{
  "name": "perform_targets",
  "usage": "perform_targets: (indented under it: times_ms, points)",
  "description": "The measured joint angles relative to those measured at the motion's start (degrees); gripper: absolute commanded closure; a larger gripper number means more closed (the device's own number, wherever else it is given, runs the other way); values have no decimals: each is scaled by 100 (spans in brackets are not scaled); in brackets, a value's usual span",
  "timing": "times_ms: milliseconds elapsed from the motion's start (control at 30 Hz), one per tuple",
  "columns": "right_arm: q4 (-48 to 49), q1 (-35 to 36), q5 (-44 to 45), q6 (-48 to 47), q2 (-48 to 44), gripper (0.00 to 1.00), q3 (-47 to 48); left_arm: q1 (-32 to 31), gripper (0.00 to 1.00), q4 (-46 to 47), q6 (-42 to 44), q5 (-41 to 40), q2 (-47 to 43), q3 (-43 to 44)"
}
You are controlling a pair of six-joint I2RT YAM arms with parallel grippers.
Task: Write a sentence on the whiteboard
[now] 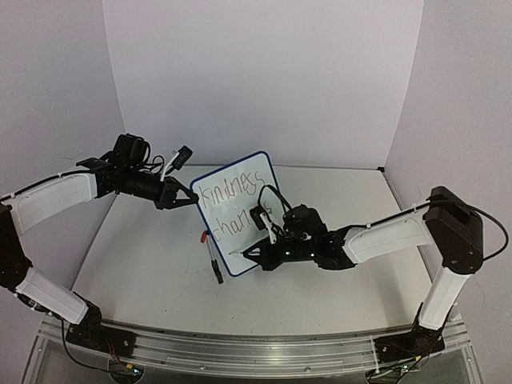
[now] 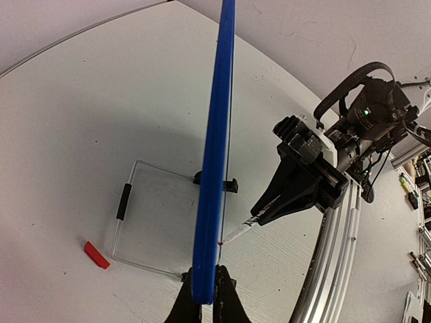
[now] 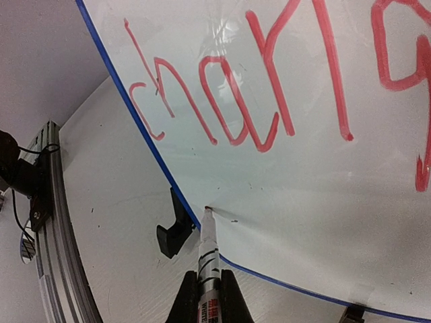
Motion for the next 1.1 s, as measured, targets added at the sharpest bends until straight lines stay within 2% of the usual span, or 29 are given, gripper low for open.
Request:
perform_targets:
  times_ms: [667, 1100]
  points:
    - [-4, 26, 175, 168, 140, 100, -400, 0, 100, 2, 0, -4, 0, 0]
    - [-26, 19, 267, 112, -474, 100, -565, -7, 100, 0, 0, -4, -7, 0]
